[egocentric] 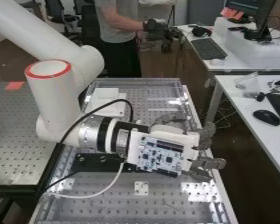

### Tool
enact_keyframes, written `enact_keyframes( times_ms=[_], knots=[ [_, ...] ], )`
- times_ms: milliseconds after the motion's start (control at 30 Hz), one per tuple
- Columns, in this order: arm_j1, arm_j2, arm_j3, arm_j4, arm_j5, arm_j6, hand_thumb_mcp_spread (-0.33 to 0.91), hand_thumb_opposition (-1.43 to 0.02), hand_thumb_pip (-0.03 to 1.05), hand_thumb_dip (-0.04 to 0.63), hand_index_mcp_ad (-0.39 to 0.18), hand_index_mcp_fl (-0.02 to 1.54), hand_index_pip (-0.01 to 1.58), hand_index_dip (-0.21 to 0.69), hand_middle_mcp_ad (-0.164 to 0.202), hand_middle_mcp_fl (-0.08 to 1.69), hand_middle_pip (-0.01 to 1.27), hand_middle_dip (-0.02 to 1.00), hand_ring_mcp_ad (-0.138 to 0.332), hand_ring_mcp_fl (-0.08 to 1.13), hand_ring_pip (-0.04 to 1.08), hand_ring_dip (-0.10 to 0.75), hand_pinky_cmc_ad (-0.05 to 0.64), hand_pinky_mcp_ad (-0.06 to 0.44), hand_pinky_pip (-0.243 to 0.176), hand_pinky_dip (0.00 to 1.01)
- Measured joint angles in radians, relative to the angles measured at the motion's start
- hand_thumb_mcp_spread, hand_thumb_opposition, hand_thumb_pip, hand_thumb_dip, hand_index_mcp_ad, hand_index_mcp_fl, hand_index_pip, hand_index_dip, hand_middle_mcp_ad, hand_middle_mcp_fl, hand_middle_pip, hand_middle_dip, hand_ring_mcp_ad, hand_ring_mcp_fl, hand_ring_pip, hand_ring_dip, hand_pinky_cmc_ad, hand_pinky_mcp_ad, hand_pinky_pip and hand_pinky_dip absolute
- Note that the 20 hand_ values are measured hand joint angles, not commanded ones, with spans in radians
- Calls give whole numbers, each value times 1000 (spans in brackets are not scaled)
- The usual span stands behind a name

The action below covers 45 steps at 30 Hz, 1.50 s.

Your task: Grab the chopstick and place it in the clear container

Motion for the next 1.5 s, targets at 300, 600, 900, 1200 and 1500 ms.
enact_keyframes(
  times_ms=[300, 600, 900, 1200, 1500],
  knots=[
    [51, 17, -95, 149, 140, 85, 473, -843, 576, 387, -87, 592, 480, 428, 99, 771, 106, 803, 115, 215, 106, 298, 412, 314, -89, 157],
    [76, 4, -106, 219, 216, 108, 475, -843, 545, 387, -93, 592, 545, 396, 98, 747, 110, 801, 113, 216, 106, 298, 394, 314, -80, 155],
    [77, -6, -116, 223, 195, 85, 475, -843, 543, 389, -94, 590, 581, 374, 98, 747, 112, 801, 117, 227, 110, 297, 393, 311, -79, 155],
    [85, -19, -135, 210, 219, 70, 471, -843, 545, 386, -106, 595, 595, 365, 98, 749, 113, 801, 113, 243, 96, 300, 389, 311, -82, 155],
    [92, -39, -125, 227, 228, 65, 487, -843, 532, 372, -110, 592, 593, 356, 96, 771, 117, 801, 113, 258, 94, 304, 387, 311, -77, 157]
  ],
)
